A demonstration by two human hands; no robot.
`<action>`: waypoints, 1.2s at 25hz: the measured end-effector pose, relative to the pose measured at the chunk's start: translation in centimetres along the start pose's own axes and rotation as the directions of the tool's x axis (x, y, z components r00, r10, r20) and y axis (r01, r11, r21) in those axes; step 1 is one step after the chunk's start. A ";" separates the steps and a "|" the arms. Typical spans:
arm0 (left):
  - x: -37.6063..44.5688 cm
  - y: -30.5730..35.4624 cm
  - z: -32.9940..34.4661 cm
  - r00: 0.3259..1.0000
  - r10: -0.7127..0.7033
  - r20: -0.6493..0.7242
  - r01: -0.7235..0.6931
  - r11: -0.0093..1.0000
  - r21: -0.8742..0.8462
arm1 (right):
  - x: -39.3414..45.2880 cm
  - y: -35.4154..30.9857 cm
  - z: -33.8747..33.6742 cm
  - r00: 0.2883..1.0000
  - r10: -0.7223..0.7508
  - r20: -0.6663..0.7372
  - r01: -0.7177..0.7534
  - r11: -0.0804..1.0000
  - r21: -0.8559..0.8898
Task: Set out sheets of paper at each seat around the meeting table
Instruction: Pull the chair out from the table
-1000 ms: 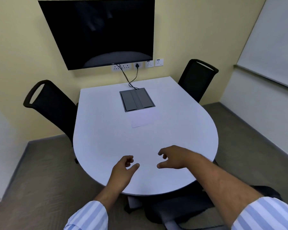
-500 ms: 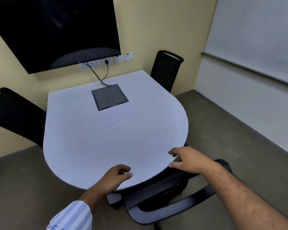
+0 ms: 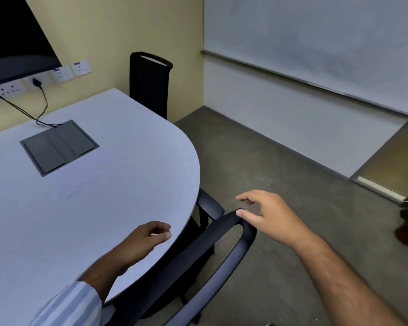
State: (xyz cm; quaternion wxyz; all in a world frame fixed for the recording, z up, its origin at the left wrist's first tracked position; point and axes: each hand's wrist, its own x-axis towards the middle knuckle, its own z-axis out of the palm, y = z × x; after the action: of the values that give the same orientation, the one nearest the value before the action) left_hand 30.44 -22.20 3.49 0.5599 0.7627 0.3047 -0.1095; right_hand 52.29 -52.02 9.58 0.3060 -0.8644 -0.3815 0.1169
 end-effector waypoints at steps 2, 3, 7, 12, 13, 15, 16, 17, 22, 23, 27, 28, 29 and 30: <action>2.1 3.2 1.8 0.999 0.043 0.026 -0.044 0.998 0.042 | -0.8 3.3 -0.7 0.992 0.049 -0.114 -0.030 0.986 0.166; 3.2 4.8 2.8 0.997 0.065 0.040 -0.067 0.996 0.058 | -0.9 5.0 -1.2 0.986 0.084 -0.145 -0.044 0.966 0.256; 6.3 11.0 7.7 0.996 0.086 0.037 -0.089 0.989 0.117 | 0.0 11.1 -4.3 0.984 0.136 -0.115 -0.067 0.883 0.465; 8.7 17.0 13.0 0.993 0.019 -0.117 -0.002 0.989 0.149 | 2.0 18.3 -8.8 0.999 0.050 0.014 -0.050 0.843 0.536; 9.3 17.6 13.5 0.988 0.012 -0.153 0.011 0.989 0.151 | 3.0 19.6 -9.2 0.998 0.048 0.030 -0.056 0.849 0.526; 10.7 18.5 14.5 0.976 -0.010 -0.219 0.043 0.988 0.146 | 5.4 21.7 -9.6 0.997 0.056 0.058 -0.078 0.860 0.505; 11.6 18.7 15.0 0.969 -0.016 -0.246 0.054 0.987 0.151 | 6.7 22.5 -9.7 0.996 0.051 0.070 -0.078 0.869 0.488; 12.6 18.9 15.5 0.966 -0.013 -0.258 0.056 0.986 0.160 | 8.0 23.3 -9.5 0.996 0.043 0.079 -0.075 0.878 0.474; 19.6 18.0 15.0 0.948 -0.106 -0.301 0.107 0.994 -0.015 | 16.3 25.1 -8.3 0.984 -0.041 0.173 -0.009 0.960 0.281; 21.3 17.5 14.5 0.941 -0.126 -0.314 0.116 0.992 -0.050 | 18.3 25.3 -7.9 0.977 -0.061 0.202 0.008 0.968 0.252; 27.8 15.8 12.8 0.914 -0.141 -0.380 0.076 0.980 -0.182 | 26.9 25.9 -7.0 0.949 -0.157 0.274 0.109 0.978 0.180; 29.1 15.4 12.2 0.894 -0.167 -0.415 0.070 0.968 -0.239 | 29.0 25.8 -6.9 0.938 -0.177 0.297 0.133 0.978 0.163; 30.0 15.0 11.6 0.873 -0.200 -0.445 0.062 0.950 -0.305 | 31.0 25.7 -6.7 0.926 -0.198 0.320 0.156 0.976 0.152; 30.7 14.8 11.3 0.855 -0.226 -0.466 0.048 0.930 -0.363 | 32.7 25.4 -6.7 0.918 -0.217 0.332 0.176 0.973 0.151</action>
State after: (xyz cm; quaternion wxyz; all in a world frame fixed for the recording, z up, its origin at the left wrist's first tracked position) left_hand 65.31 -24.87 -4.41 0.5749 0.6329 0.5078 0.1057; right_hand 92.40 -44.27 0.15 0.2950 -0.7679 -0.5067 0.2580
